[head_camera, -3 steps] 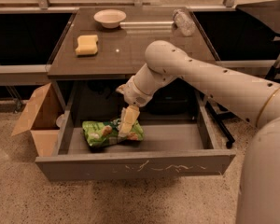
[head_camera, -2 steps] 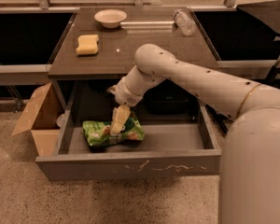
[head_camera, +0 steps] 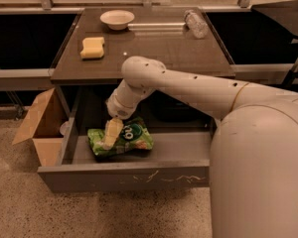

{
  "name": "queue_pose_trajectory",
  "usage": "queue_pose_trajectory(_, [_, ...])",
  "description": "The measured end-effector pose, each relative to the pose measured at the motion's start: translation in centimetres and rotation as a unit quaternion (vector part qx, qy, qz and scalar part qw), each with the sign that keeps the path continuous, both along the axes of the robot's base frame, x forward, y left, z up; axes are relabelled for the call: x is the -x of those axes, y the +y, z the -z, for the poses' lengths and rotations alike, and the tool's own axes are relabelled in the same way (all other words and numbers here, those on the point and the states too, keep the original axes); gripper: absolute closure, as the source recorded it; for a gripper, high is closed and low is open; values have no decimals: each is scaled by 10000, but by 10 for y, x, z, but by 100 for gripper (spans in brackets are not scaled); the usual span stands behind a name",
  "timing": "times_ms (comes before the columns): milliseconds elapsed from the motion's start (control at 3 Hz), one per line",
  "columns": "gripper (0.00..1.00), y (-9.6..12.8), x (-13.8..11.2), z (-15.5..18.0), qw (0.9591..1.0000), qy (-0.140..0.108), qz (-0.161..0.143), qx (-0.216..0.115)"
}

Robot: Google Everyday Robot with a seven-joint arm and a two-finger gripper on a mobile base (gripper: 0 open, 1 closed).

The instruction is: Pick green rice chip bag from top drawer and place on counter

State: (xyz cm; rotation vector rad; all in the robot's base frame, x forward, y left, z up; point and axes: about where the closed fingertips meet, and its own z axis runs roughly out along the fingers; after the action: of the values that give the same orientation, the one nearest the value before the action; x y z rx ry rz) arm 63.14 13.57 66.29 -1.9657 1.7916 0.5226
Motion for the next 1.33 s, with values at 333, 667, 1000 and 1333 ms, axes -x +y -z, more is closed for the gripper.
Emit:
queue_pose_trajectory(333, [0, 12, 6, 13, 9997, 110, 114, 167])
queue_pose_trajectory(667, [0, 20, 12, 26, 9992, 261, 111, 290])
queue_pose_trajectory(1000, [15, 26, 17, 40, 9984, 435, 50, 350])
queue_pose_trajectory(1333, [36, 31, 18, 49, 9978, 551, -29, 361])
